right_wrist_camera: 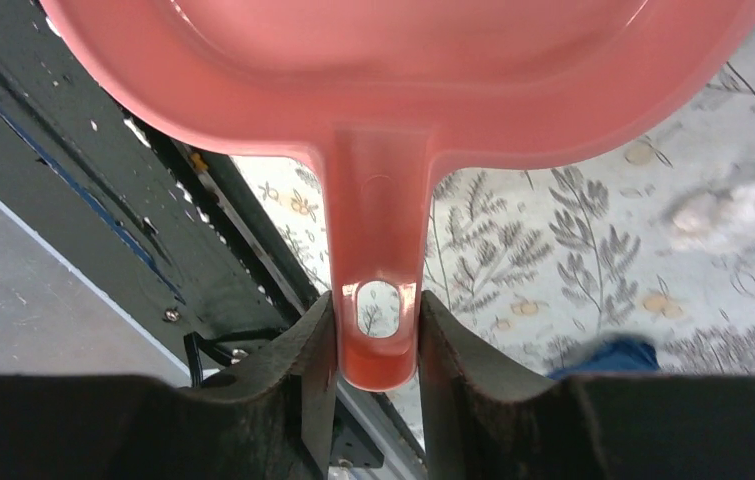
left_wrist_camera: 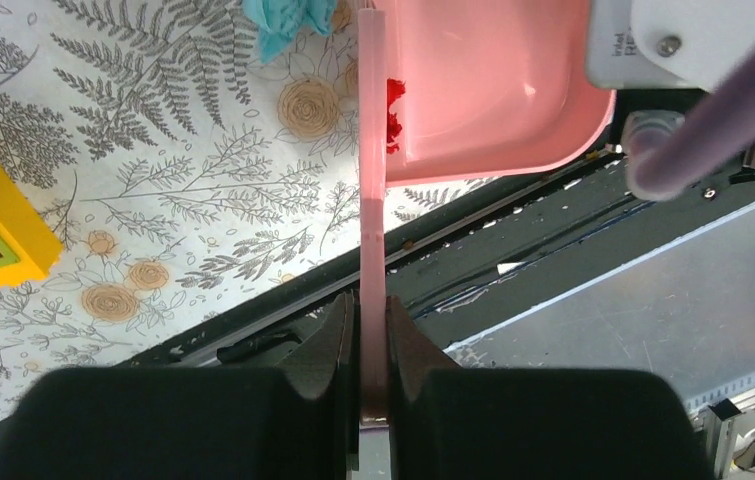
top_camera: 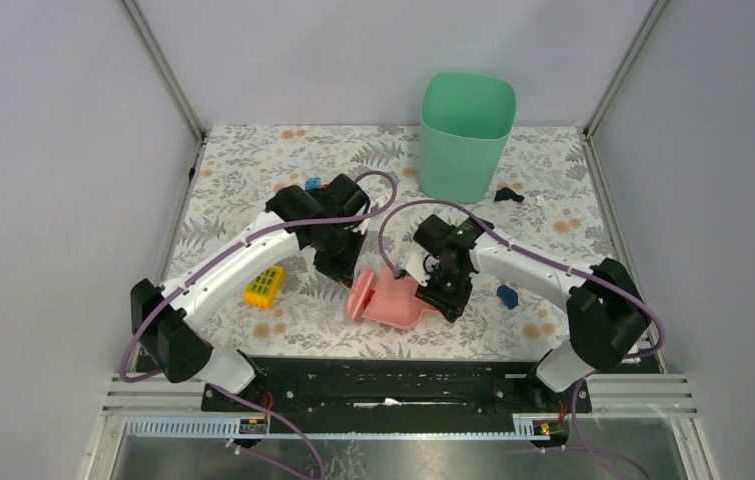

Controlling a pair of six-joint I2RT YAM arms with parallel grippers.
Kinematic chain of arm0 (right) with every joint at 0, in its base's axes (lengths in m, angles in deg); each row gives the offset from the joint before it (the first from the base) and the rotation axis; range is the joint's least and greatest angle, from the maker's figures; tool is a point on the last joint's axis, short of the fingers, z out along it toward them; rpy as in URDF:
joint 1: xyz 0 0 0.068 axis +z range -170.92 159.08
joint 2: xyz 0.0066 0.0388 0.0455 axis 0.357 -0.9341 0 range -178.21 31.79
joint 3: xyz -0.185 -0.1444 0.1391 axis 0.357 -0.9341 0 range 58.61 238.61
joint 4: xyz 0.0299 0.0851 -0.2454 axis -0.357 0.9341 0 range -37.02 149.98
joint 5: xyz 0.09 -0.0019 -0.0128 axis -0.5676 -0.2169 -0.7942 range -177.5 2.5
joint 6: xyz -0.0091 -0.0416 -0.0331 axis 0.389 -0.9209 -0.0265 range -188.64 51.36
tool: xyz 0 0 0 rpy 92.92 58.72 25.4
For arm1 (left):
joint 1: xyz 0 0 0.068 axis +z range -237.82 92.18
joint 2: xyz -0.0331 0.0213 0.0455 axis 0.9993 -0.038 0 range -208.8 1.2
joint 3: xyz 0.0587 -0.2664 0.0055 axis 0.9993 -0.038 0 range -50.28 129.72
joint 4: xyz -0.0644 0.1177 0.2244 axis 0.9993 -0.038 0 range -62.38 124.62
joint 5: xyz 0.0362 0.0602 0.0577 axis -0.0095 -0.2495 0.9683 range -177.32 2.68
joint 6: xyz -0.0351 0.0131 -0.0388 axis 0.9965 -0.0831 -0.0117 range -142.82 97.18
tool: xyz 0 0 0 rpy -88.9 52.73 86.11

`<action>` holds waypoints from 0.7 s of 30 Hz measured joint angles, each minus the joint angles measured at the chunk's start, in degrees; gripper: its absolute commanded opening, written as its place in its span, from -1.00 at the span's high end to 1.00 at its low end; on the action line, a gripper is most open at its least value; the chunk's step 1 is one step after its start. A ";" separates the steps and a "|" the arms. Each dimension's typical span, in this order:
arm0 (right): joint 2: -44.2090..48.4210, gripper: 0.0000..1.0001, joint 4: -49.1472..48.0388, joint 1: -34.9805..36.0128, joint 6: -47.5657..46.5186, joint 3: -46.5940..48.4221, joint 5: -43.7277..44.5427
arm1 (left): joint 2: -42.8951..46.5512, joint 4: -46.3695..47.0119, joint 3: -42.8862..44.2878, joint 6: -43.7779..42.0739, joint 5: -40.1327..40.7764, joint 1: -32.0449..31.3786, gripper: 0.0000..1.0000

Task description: Sweep away the paper scraps from the table

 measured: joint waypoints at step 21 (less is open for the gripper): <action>-1.20 0.99 12.52 0.35 -2.27 12.28 7.72 | 6.80 -0.48 1.05 2.10 12.52 -0.22 0.76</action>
